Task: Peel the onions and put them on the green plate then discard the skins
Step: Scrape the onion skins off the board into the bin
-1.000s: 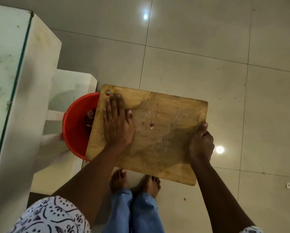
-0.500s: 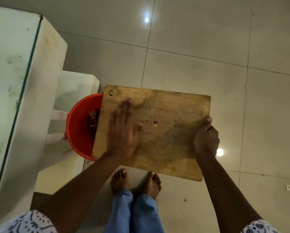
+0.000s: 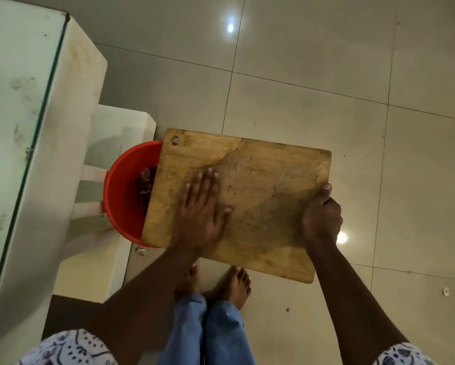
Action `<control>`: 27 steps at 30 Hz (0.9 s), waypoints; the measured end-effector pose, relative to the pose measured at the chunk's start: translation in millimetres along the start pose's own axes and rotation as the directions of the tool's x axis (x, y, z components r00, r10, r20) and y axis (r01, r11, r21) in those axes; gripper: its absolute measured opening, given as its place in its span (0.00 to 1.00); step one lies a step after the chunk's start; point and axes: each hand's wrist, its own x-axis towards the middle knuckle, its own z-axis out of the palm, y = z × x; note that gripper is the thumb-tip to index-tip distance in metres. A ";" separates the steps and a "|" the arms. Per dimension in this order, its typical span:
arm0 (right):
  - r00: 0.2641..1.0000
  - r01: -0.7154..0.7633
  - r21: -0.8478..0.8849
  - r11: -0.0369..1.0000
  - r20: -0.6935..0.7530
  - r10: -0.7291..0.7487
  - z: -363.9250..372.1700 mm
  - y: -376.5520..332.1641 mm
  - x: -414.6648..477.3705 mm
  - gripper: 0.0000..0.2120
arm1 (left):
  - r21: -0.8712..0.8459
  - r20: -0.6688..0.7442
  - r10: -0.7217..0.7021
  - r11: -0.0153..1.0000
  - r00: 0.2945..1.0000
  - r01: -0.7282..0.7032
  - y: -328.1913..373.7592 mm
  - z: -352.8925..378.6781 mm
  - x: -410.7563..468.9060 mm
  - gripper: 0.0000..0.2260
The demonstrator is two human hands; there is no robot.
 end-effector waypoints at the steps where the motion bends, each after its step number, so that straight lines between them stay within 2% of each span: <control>1: 1.000 0.001 0.000 1.000 0.000 -0.001 0.1 0.1 -0.8 0.30 | -0.003 -0.005 -0.057 0.998 0.998 0.057 -16.2 -2.9 -2.7 0.32; 4: 1.000 -0.002 0.002 1.000 -0.004 0.002 0.0 1.0 -1.8 0.30 | -0.027 -0.054 -0.242 0.970 0.969 0.241 -62.4 -9.3 -7.5 0.33; 7: 1.000 -0.007 -0.001 1.000 -0.003 0.007 -0.7 2.1 -2.8 0.30 | -0.087 -0.073 -0.536 0.843 0.841 0.530 -93.6 -14.9 -6.8 0.31; 8: 1.000 -0.009 -0.003 1.000 -0.002 0.009 -1.1 2.4 -4.0 0.30 | -0.113 -0.063 -0.590 0.805 0.805 0.582 -97.1 -17.5 -4.8 0.30; 9: 1.000 -0.012 -0.003 1.000 -0.001 0.012 -0.9 2.8 -5.1 0.30 | -0.131 -0.080 -0.593 0.803 0.801 0.581 -96.1 -20.9 -2.7 0.29; 12: 1.000 -0.025 0.001 1.000 0.004 0.025 -0.5 3.9 -8.3 0.30 | -0.142 -0.175 -0.434 0.899 0.884 0.414 -65.3 -29.8 8.2 0.28; 15: 0.999 -0.036 -0.004 0.999 0.001 0.036 -0.4 3.9 -10.3 0.30 | -0.147 -0.179 -0.197 0.974 0.964 0.172 -8.8 -34.8 19.0 0.27; 17: 0.999 -0.037 -0.005 0.999 0.001 0.037 -0.5 4.0 -10.4 0.30 | -0.182 -0.150 -0.026 0.983 0.988 -0.002 31.8 -34.6 22.6 0.27; 20: 0.999 -0.035 -0.008 0.999 -0.001 0.035 0.0 5.7 -10.4 0.30 | -0.260 -0.115 0.191 0.941 0.975 -0.215 83.3 -32.2 24.8 0.28; 24: 1.000 -0.013 -0.011 1.000 0.001 0.013 -1.3 6.4 -9.0 0.29 | -0.308 0.004 0.297 0.909 0.955 -0.282 109.4 -16.4 31.1 0.30; 27: 0.999 -0.042 -0.014 0.999 0.000 0.042 -1.0 5.9 -8.8 0.29 | -0.110 0.057 0.319 0.944 0.946 -0.311 84.1 -3.6 34.0 0.30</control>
